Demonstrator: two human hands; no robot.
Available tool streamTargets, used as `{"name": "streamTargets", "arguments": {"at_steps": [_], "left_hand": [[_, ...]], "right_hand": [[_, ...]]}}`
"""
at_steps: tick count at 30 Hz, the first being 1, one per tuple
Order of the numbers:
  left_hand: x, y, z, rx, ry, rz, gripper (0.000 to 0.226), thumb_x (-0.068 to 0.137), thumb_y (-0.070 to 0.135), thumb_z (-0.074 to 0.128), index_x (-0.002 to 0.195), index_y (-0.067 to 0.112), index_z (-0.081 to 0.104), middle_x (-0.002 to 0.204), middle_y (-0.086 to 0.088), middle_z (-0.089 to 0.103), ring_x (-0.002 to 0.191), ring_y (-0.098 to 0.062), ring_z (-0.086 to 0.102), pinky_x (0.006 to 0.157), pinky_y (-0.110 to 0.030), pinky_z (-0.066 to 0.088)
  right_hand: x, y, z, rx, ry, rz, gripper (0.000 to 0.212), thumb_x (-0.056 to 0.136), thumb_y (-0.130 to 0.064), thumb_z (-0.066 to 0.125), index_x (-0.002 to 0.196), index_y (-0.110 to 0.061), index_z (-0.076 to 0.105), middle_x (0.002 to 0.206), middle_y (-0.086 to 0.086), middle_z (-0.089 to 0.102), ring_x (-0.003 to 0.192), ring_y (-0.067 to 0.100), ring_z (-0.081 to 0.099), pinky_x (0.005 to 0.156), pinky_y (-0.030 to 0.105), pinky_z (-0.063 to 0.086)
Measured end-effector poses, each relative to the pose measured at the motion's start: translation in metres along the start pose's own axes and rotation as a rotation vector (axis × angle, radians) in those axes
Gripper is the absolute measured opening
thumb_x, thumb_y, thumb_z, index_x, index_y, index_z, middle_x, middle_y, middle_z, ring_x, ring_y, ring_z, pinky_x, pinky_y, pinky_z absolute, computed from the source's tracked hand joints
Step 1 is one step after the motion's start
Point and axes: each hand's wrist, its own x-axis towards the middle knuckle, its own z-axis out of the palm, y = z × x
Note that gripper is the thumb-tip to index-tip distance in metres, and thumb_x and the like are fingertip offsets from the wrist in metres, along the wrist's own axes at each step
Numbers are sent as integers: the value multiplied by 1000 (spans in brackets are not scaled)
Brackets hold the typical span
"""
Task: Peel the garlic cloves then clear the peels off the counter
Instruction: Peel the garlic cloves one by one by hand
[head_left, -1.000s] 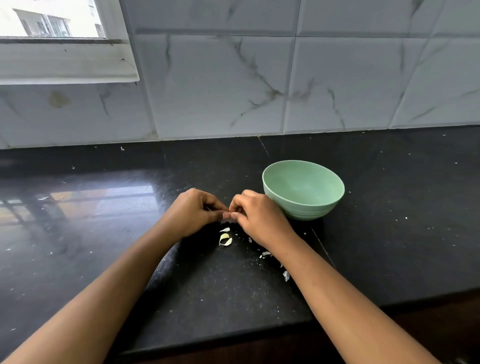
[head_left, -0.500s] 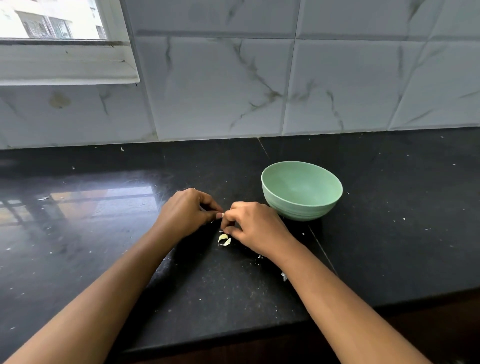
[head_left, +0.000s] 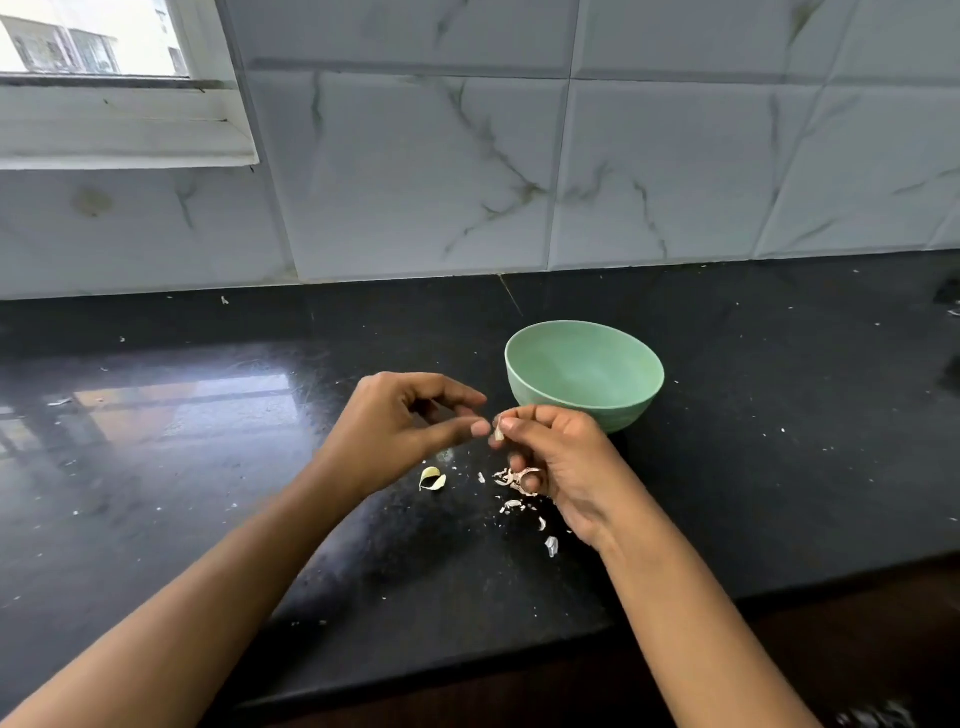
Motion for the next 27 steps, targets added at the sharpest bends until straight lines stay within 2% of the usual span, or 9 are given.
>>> {"name": "streamTargets", "arguments": {"at_steps": [5,8,11,15,20,23,25,27], "left_hand": [[-6,1,19,115,73,219,22,71,31,80,91,24,76,76,17,70,67,3,65,62,-6,46],[-8,-1,21,138,128,267,19,76,32,76,93,22,76,77,16,68,66,3,64,61,-9,48],[-9,-1,22,133,142,301,19,79,33,73,92,20,77,80,12,70,68,4,64,63,-10,49],[-9,-2,23,153,139,324,10,80,23,74,88,19,77,82,14,68,70,3,64,63,-10,48],[-8,0,25,137,113,359,14,82,32,69,88,21,76,80,14,69,67,-1,63,60,-12,48],[-7,-3,26,157,69,291,17,77,43,71,87,29,75,77,19,67,68,2,64,60,-16,49],[-5,-8,26,179,59,220,20,74,49,70,88,35,72,77,22,67,70,2,64,61,-22,52],[-2,-13,28,189,48,159,22,73,47,71,93,39,68,78,22,67,71,2,65,64,-27,54]], "right_hand": [[-9,-4,3,224,78,99,12,91,-7,56,80,-8,61,52,-3,59,38,1,44,33,11,31],[-12,-3,5,254,100,84,7,91,-8,57,90,-7,63,55,-5,61,39,1,47,33,12,33],[-15,-4,4,239,86,76,9,91,-8,56,95,-5,64,59,-4,64,41,2,51,33,13,37],[-18,-8,-5,183,16,63,5,87,-10,62,89,-7,66,68,1,70,47,5,57,37,15,44],[-20,-9,-15,67,-24,42,4,84,-6,64,82,-9,66,70,1,71,48,5,57,42,16,49],[-19,-10,-27,-148,54,-64,12,84,-3,66,74,-11,68,65,3,67,49,5,57,44,17,49],[-19,-12,-41,-476,131,-198,15,84,-8,69,72,-18,70,65,3,68,53,11,62,48,21,52],[-18,-14,-51,-845,122,-258,12,84,-17,70,74,-23,71,68,0,70,60,11,66,58,28,56]]}}
